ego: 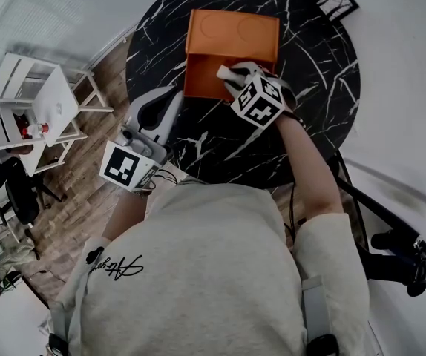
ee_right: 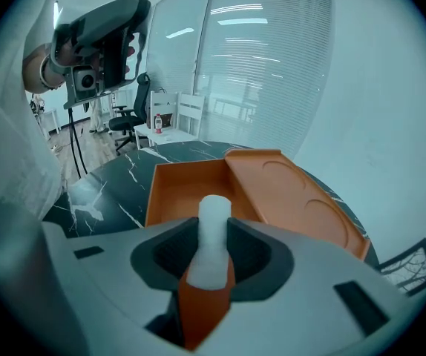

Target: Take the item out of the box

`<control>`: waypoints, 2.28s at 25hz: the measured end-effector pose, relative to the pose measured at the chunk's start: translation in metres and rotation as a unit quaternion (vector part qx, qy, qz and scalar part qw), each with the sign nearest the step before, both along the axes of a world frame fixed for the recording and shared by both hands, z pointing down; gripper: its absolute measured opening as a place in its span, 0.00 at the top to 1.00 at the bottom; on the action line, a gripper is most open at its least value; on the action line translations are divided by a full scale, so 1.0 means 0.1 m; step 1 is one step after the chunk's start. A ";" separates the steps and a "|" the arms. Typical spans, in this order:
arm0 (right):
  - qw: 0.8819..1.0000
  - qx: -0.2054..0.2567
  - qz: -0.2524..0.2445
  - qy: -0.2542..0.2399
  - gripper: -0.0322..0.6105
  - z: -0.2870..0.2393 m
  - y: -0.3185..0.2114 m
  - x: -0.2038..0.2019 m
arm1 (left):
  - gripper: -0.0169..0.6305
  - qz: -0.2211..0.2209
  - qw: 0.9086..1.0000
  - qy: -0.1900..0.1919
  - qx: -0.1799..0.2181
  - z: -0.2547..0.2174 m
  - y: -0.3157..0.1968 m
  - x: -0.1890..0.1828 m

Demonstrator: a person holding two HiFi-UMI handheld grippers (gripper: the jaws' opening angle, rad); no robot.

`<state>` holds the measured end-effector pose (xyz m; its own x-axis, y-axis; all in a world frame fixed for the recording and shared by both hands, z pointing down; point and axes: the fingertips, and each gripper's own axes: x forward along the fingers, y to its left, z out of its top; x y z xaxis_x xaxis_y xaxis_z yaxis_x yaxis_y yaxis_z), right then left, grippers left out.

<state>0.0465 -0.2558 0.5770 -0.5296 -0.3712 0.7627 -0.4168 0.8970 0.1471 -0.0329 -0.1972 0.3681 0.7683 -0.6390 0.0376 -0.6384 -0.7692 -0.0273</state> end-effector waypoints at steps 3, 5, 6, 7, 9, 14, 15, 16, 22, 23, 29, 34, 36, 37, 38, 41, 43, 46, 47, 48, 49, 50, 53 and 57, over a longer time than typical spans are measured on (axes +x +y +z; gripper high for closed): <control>1.000 0.007 0.011 -0.013 0.77 -0.05 -0.01 0.02 | 0.97 0.003 1.000 0.000 -0.001 0.00 0.00 0.02; 0.999 0.008 0.018 -0.026 0.77 -0.10 -0.01 0.01 | 0.97 0.005 1.000 0.001 -0.001 0.00 0.00 0.02; 0.999 0.009 0.021 -0.031 0.77 -0.13 -0.01 0.01 | 0.97 0.005 1.000 0.002 -0.001 -0.01 -0.01 0.02; 0.999 0.013 0.024 -0.035 0.77 -0.17 -0.01 0.00 | 0.97 0.005 1.000 0.003 0.000 -0.02 -0.01 0.02; 0.999 0.020 0.031 -0.039 0.77 -0.26 -0.02 0.02 | 0.97 0.007 1.000 0.003 0.001 -0.03 -0.01 0.03; 0.997 0.024 0.047 -0.063 0.77 -0.38 0.01 0.02 | 0.97 0.010 1.000 0.003 0.005 -0.04 0.00 0.06; 0.996 0.025 0.049 -0.070 0.77 -0.40 0.01 0.01 | 0.97 0.011 1.000 0.003 0.005 -0.04 -0.01 0.07; 0.996 0.026 0.051 -0.075 0.77 -0.41 0.01 0.01 | 0.97 0.012 1.000 0.004 0.005 -0.05 -0.01 0.08; 0.993 0.040 0.064 -0.095 0.77 -0.59 0.02 0.04 | 0.97 0.016 1.000 0.003 0.006 -0.06 -0.02 0.10; 0.992 0.042 0.065 -0.099 0.77 -0.61 0.03 0.03 | 0.97 0.016 1.000 0.004 0.007 -0.07 -0.02 0.10; 0.988 0.053 0.077 -0.123 0.77 -0.74 0.06 0.05 | 0.97 0.019 1.000 0.003 0.008 -0.08 -0.03 0.13; 0.983 0.069 0.092 -0.141 0.77 -0.91 0.06 0.07 | 0.97 0.024 1.000 0.003 0.010 -0.10 -0.04 0.16; 0.981 0.076 0.098 -0.152 0.77 -0.98 0.06 0.08 | 0.97 0.025 1.000 0.003 0.011 -0.11 -0.04 0.17; 0.979 0.080 0.102 -0.158 0.77 -1.02 0.06 0.09 | 0.97 0.026 1.000 0.003 0.011 -0.12 -0.05 0.18; 0.977 0.084 0.106 -0.164 0.77 -1.05 0.06 0.09 | 0.97 0.026 1.000 0.004 0.012 -0.12 -0.05 0.18; 0.973 0.094 0.114 -0.175 0.77 -1.14 0.05 0.11 | 0.97 0.028 1.000 0.004 0.013 -0.13 -0.07 0.20; 0.972 0.100 0.116 -0.180 0.77 -1.19 0.06 0.12 | 0.97 0.030 0.999 0.004 0.013 -0.13 -0.07 0.21; 0.967 0.111 0.120 -0.193 0.77 -1.29 0.07 0.13 | 0.97 0.029 0.999 0.004 0.013 -0.13 -0.07 0.22; 0.966 0.113 0.123 -0.198 0.77 -1.32 0.08 0.13 | 0.97 0.029 0.999 0.005 0.013 -0.13 -0.07 0.23; 0.964 0.115 0.126 -0.203 0.77 -1.35 0.08 0.14 | 0.97 0.029 0.999 0.005 0.013 -0.14 -0.07 0.23; 0.962 0.117 0.129 -0.209 0.77 -1.38 0.09 0.15 | 0.97 0.030 0.999 0.006 0.013 -0.14 -0.07 0.24; 0.960 0.119 0.132 -0.215 0.77 -1.40 0.09 0.16 | 0.97 0.030 0.999 0.005 0.013 -0.14 -0.07 0.24; 0.955 0.130 0.137 -0.228 0.77 -1.49 0.11 0.18 | 0.97 0.029 0.999 0.006 0.012 -0.14 -0.08 0.24; 0.949 0.143 0.145 -0.243 0.77 -1.61 0.12 0.22 | 0.97 0.029 1.000 0.007 0.010 -0.14 -0.10 0.24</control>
<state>0.0689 -0.2440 0.4158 -0.6365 -0.7098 0.3017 -0.7208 0.6866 0.0946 -0.0091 -0.2068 0.3545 0.8044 -0.5939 0.0134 -0.5932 -0.8043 -0.0340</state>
